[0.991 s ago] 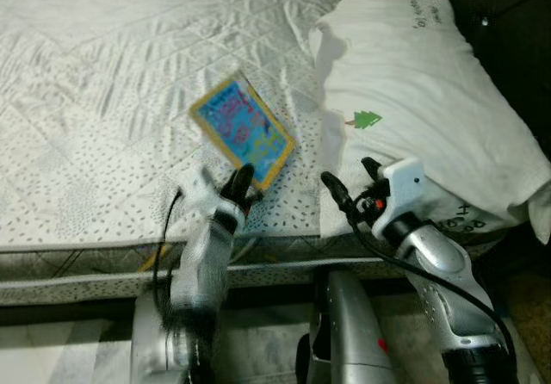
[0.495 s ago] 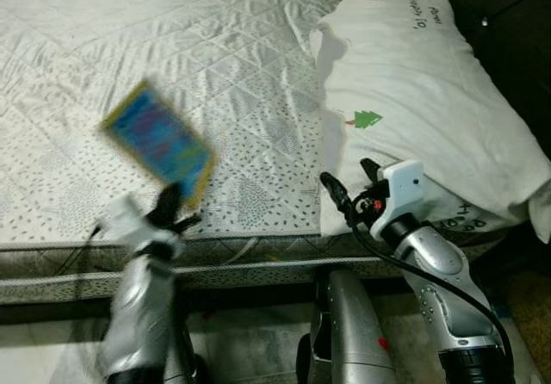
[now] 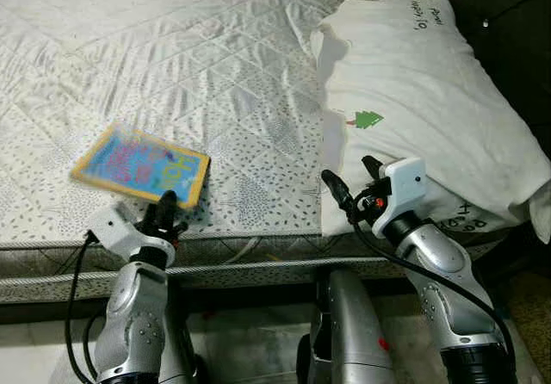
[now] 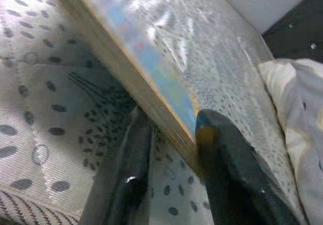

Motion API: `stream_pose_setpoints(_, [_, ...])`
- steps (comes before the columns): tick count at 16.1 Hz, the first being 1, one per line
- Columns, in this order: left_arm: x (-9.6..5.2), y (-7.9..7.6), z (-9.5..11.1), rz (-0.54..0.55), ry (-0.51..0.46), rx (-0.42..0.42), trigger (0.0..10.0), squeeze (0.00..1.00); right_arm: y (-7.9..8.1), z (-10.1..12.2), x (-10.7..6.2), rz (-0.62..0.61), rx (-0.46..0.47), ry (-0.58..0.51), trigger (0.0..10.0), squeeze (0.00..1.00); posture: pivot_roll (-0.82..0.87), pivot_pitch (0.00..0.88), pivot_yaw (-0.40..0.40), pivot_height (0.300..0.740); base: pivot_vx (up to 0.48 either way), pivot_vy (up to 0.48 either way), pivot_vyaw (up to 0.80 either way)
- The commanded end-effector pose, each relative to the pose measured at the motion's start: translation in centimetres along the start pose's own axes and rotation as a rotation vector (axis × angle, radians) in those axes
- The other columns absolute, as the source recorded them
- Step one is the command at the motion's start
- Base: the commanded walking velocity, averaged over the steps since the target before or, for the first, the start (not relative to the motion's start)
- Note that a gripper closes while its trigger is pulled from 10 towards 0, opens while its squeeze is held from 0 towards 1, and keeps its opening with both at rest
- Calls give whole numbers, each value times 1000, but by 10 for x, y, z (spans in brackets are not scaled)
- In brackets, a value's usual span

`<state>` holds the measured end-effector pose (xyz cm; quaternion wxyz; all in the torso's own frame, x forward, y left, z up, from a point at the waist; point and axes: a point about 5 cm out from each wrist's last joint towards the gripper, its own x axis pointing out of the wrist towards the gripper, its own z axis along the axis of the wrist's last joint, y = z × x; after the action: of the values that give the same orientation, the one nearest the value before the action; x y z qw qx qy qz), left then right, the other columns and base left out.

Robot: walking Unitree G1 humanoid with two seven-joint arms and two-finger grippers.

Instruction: Clean up the room

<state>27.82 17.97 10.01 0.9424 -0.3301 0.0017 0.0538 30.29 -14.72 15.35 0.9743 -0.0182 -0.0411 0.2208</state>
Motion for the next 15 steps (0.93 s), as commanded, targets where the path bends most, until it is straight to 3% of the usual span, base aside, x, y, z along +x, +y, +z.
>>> stream_pose_setpoints(1, [-8,-6,-11,26,21,-54,10000,1000,-5,0,-4,-16,-3,-1,10000,0,-106,141,-46,498,0,0,0])
stream_pose_setpoints(6, [-14,7,-15,119,162,-16,10000,1000,-6,-1,-3,-14,-6,2,10000,0,-99,131,-45,498,0,0,0])
stream_pose_setpoints(10, [-25,1,-15,130,219,-18,10000,1000,-8,-3,-4,-11,-2,16,10000,0,-87,122,-44,498,0,0,0])
stream_pose_setpoints(11, [-31,-6,-21,102,283,58,10000,1000,-7,-4,-3,-10,2,18,10000,0,-79,110,-44,498,0,0,0])
stream_pose_setpoints(13, [-37,-16,-17,58,276,111,10000,1000,-7,-5,-1,-11,5,19,10000,0,-71,98,-45,498,0,0,0])
stream_pose_setpoints(15, [-39,-22,-1,5,183,195,10000,1000,-7,-6,0,-10,9,20,10000,0,-60,84,-46,498,0,0,0])
